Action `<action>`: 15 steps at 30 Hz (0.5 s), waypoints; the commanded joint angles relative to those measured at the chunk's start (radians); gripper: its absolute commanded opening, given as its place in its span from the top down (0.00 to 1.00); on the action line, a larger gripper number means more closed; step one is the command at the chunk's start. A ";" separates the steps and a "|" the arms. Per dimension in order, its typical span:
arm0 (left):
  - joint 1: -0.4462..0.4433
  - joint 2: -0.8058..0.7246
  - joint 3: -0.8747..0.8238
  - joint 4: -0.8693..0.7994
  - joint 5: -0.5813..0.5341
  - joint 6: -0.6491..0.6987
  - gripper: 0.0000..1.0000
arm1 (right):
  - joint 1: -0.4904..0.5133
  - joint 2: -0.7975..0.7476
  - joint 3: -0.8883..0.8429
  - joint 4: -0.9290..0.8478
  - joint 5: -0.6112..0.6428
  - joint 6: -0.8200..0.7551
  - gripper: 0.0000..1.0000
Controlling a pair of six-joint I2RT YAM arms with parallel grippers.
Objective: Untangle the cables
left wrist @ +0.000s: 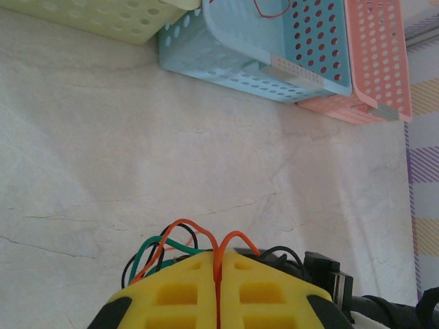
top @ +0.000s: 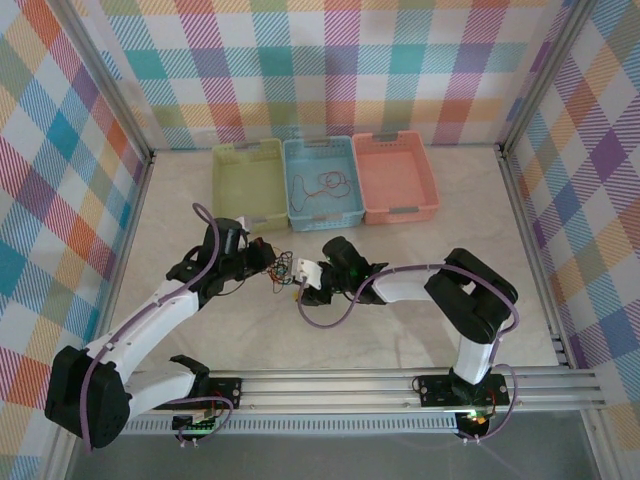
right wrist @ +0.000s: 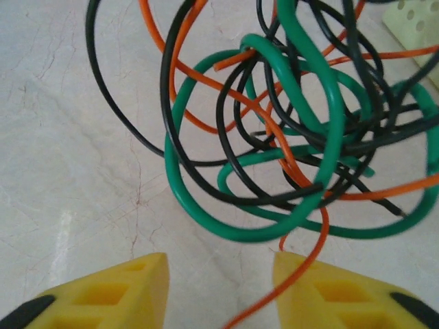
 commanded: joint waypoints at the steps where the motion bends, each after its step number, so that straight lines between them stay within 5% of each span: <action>1: -0.013 -0.024 -0.012 -0.007 -0.024 0.027 1.00 | 0.006 -0.013 0.004 0.021 0.014 -0.009 0.70; 5: -0.013 -0.029 -0.010 -0.021 -0.051 0.026 1.00 | 0.005 -0.041 -0.026 0.077 0.090 0.013 0.98; 15: -0.013 -0.047 -0.005 -0.110 -0.196 -0.001 1.00 | -0.107 -0.128 -0.114 0.186 0.395 0.200 1.00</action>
